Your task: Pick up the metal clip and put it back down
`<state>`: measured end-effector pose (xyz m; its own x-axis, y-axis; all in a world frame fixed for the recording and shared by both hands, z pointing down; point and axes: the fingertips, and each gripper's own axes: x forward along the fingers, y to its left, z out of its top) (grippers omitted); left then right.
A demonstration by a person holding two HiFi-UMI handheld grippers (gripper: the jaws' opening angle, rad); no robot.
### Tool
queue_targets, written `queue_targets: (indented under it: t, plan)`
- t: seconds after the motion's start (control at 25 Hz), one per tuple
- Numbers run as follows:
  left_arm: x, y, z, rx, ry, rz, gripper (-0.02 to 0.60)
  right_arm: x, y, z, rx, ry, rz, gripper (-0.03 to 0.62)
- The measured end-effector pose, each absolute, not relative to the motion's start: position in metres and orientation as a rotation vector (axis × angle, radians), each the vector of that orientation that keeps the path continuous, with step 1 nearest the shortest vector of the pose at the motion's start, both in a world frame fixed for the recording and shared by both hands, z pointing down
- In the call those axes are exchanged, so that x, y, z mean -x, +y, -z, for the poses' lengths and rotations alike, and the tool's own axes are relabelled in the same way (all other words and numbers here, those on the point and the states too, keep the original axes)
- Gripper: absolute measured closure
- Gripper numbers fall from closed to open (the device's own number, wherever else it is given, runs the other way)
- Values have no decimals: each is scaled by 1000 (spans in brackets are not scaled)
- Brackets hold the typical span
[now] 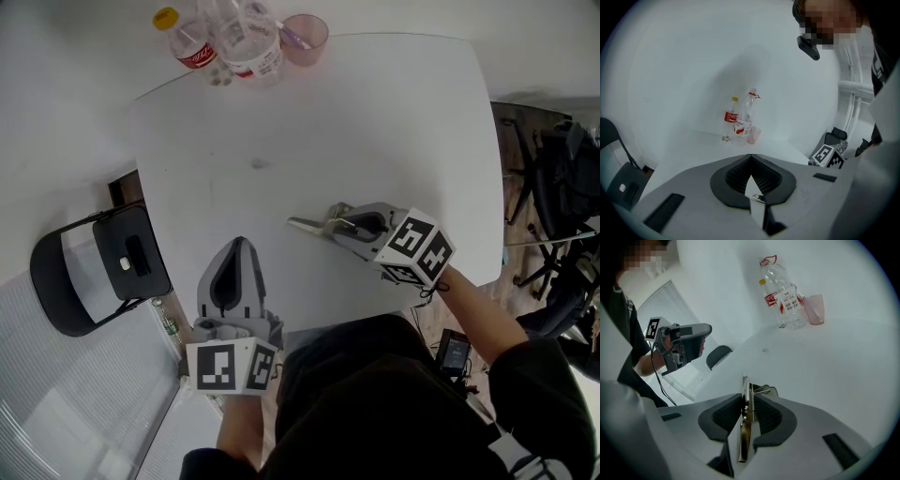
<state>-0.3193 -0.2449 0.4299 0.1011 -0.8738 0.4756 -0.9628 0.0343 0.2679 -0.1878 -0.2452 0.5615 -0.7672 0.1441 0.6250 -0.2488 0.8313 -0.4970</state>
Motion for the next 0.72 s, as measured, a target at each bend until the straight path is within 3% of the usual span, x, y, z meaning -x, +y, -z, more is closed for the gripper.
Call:
queue_targets:
  t: [0.72]
  plan:
    - [273, -234, -390, -1953, -1829, -199, 568, 161, -265, -487, -183, -2509, -640, 494]
